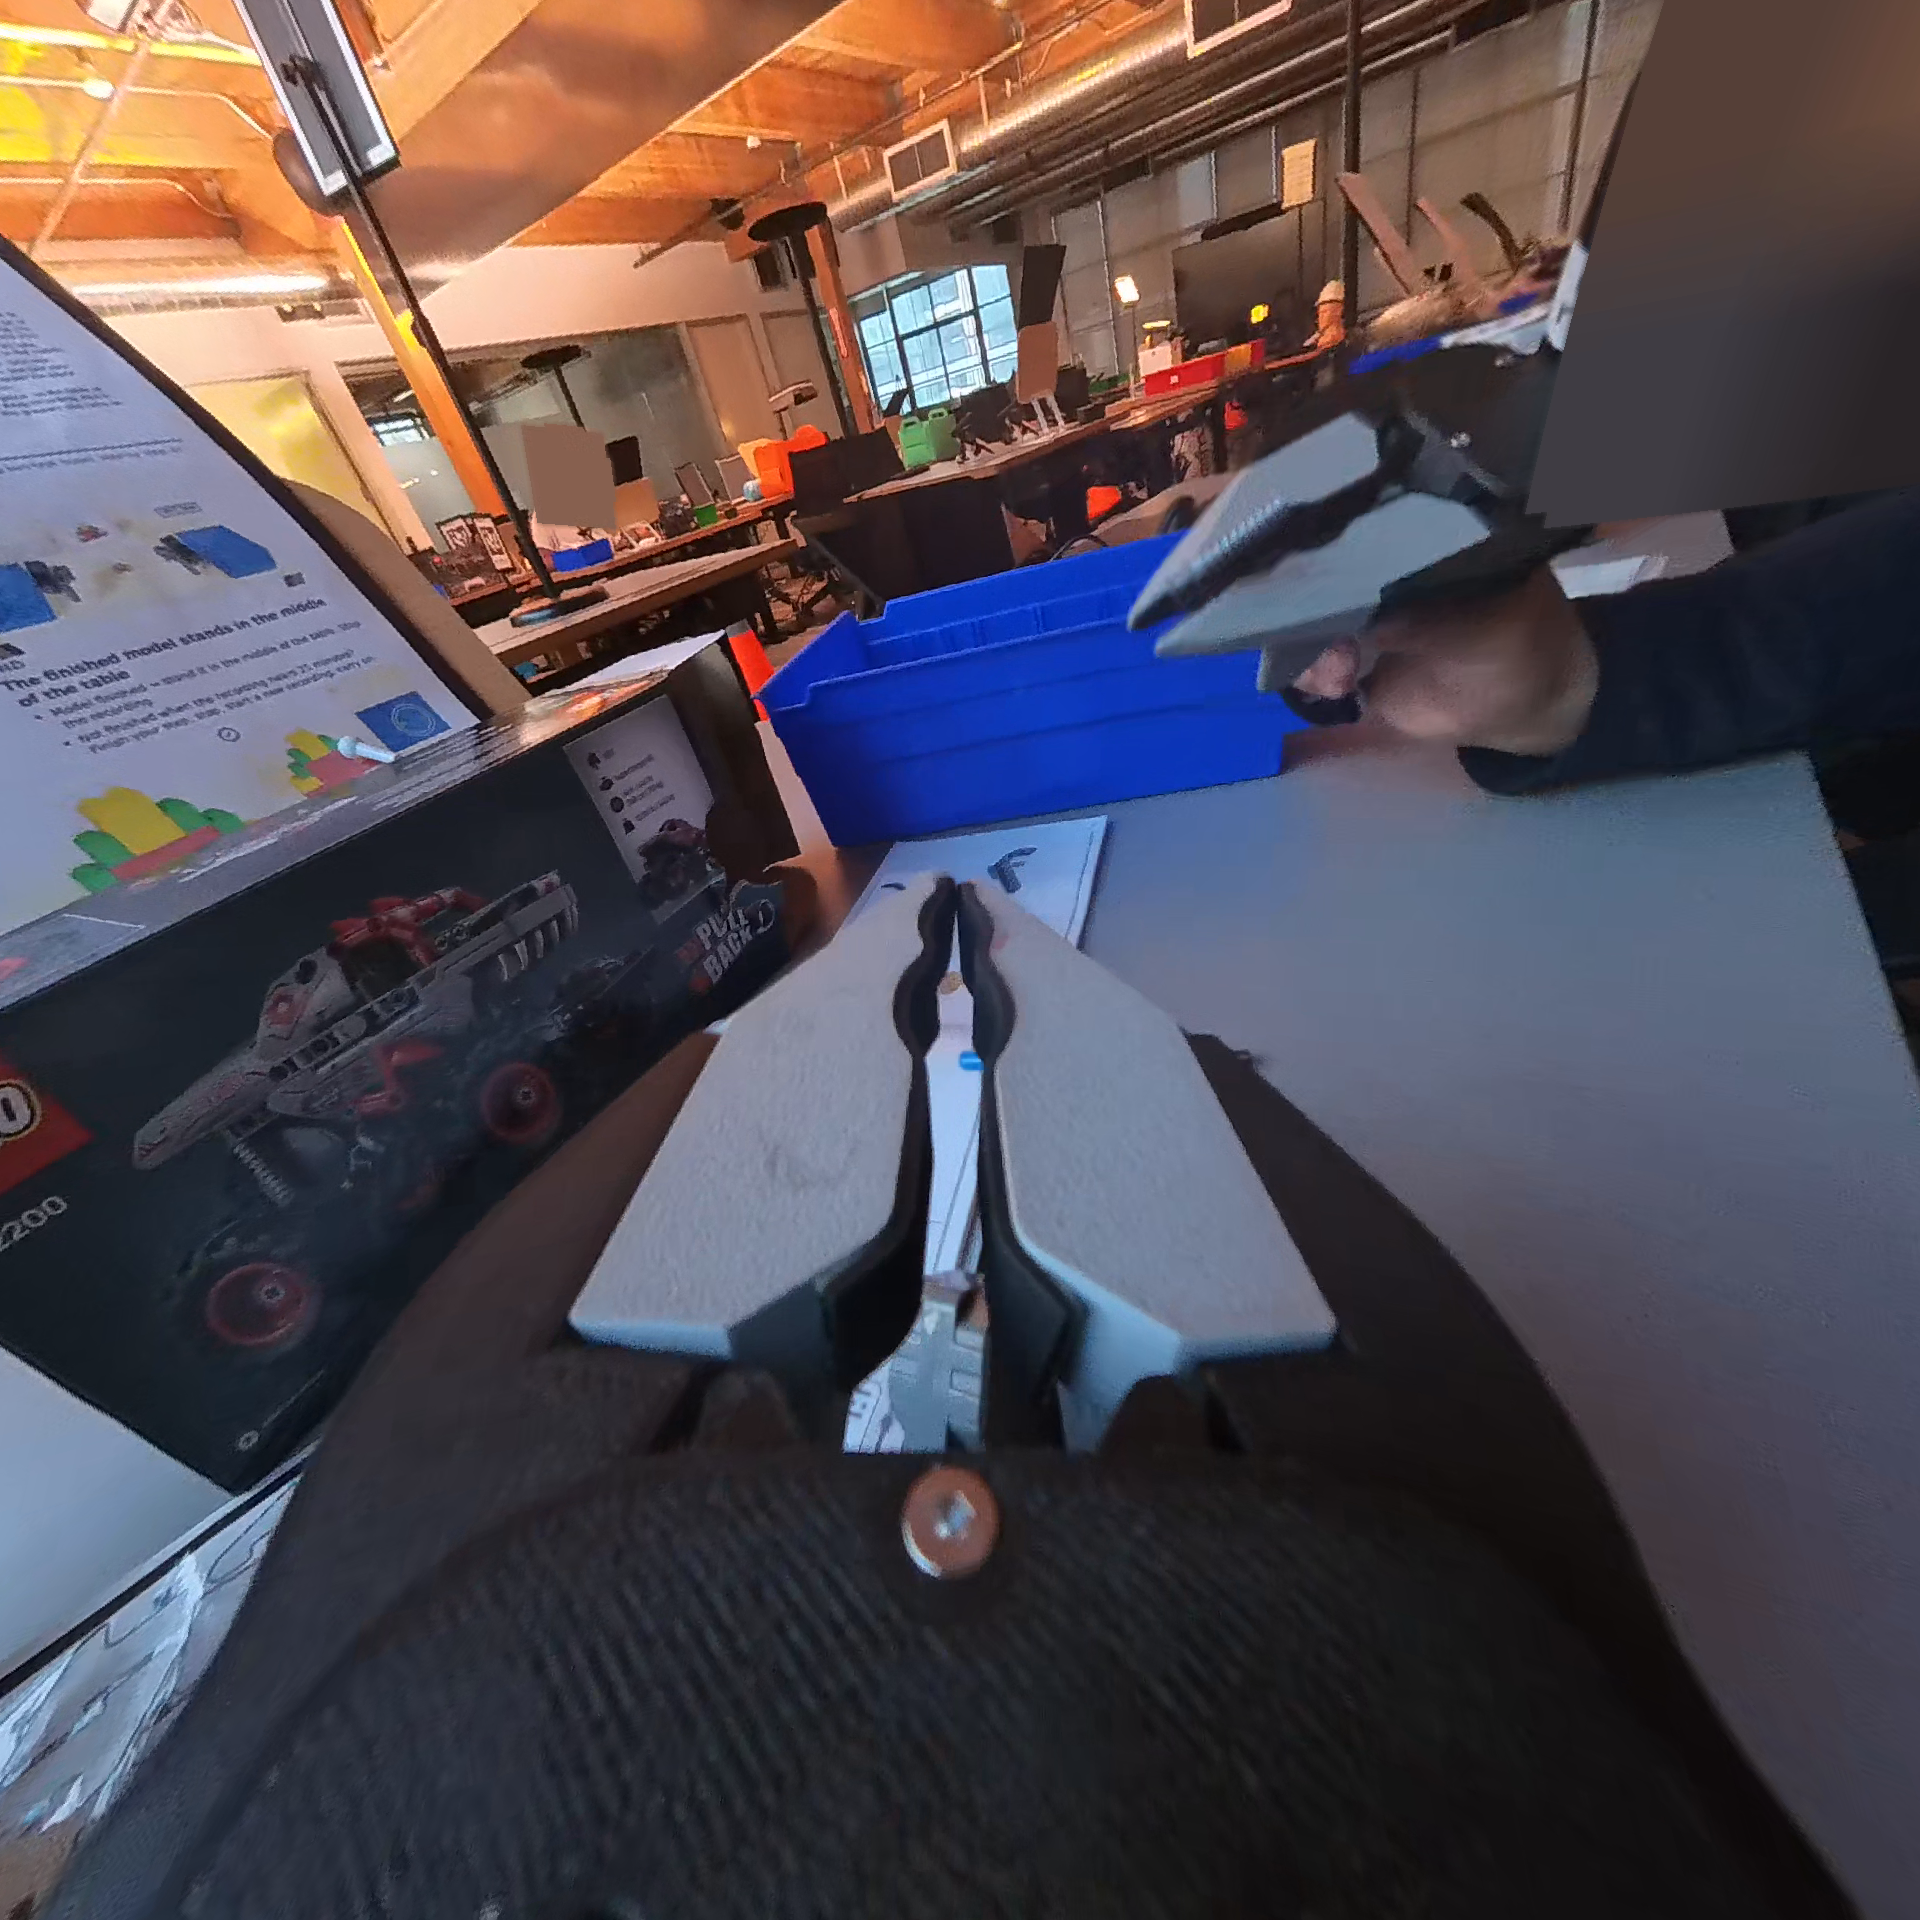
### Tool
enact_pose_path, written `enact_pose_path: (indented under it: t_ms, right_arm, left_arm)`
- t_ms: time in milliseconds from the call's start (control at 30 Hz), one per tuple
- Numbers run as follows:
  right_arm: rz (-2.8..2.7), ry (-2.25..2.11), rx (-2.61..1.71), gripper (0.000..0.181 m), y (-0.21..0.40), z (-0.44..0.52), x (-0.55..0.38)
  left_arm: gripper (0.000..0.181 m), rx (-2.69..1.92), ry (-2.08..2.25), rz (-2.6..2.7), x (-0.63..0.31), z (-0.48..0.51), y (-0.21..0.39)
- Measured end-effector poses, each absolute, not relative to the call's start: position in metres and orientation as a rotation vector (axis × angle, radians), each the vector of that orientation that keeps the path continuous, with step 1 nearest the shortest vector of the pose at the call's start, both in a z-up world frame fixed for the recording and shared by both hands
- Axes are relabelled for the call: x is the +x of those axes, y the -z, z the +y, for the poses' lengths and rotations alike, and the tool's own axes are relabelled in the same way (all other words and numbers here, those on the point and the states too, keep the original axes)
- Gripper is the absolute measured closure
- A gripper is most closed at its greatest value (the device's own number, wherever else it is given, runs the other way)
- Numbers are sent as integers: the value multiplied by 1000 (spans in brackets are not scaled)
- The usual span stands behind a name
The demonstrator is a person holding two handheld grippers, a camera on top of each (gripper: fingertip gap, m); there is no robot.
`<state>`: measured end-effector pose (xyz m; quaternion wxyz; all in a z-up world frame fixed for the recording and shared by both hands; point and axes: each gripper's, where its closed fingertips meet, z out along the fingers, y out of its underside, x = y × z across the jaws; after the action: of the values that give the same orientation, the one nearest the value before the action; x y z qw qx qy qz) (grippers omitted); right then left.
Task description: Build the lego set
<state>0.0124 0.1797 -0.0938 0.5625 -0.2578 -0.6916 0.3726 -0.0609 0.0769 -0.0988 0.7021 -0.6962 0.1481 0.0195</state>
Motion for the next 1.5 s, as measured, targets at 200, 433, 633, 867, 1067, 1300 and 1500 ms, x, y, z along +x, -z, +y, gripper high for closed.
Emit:
enact_pose_path:
  t_ms: [200,433,633,867,1067,1300,1500]
  right_arm:
    - [-1790,-902,-679,175,141,175,-11]
    - [-1868,-1108,-854,174,162,178,-22]
    - [-1917,-1195,-877,174,167,172,-20]
    - [-1952,-1185,-857,175,170,166,-17]
    - [-1963,-1205,-886,175,172,167,-18]
    - [-2014,-1140,-858,175,180,162,-18]
    - [-2050,-1115,-865,175,185,161,-19]
  left_arm:
    - [181,-1578,-79,343,-63,78,104]
    - [181,-1607,-106,361,-63,81,110]
    - [181,-1644,-118,361,-65,84,118]
    - [181,-1649,-141,352,-67,85,119]
    - [181,-1651,-144,324,-73,85,119]
    - [181,-1662,-150,325,-73,85,121]
    - [181,-1662,-159,350,-69,85,121]
